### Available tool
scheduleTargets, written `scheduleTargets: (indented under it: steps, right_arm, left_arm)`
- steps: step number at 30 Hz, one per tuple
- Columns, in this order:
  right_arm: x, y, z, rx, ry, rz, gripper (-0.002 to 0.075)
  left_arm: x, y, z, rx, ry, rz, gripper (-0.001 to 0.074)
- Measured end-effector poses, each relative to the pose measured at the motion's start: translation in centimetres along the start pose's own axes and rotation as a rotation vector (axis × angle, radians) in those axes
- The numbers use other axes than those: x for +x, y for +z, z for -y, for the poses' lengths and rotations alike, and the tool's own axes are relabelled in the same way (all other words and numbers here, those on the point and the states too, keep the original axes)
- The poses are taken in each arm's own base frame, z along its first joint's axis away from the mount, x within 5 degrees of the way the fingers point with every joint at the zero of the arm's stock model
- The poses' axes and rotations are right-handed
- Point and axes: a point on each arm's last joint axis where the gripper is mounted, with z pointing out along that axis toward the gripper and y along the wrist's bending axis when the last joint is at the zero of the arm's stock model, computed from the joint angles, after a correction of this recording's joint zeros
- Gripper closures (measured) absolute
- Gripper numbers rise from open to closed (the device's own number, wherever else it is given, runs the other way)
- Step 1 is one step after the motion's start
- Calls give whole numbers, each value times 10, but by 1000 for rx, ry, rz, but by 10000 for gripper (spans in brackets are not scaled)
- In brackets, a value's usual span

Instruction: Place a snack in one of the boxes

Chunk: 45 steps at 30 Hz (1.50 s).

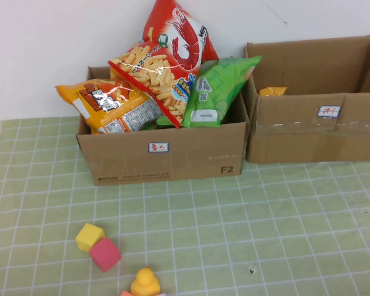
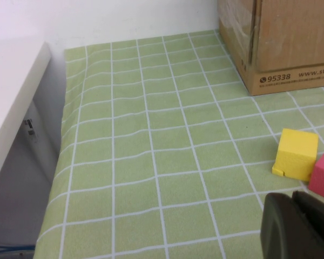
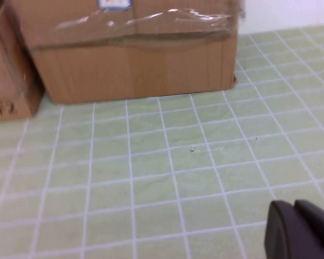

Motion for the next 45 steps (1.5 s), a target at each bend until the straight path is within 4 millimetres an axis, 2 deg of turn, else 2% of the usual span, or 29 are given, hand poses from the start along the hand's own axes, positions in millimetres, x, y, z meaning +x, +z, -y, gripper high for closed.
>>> scheduleTargets:
  steps: [5,8,22,31,45]
  right_arm:
    - [0,0,-1,-10,-178,-3,728]
    - [0,0,-1,-11,-197,-5,728]
    - [0,0,-1,-8,-189,-11,728]
    - [0,0,-1,-5,-59,-11,728]
    - [0,0,0,-1,-67,-10,728]
  left_arm:
    - [0,0,0,0,0,0,737]
    - [0,0,0,0,0,0,737]
    - [0,0,0,0,2,0,737]
    - [0,0,0,0,4,0,737]
    - [0,0,0,0,4,0,737]
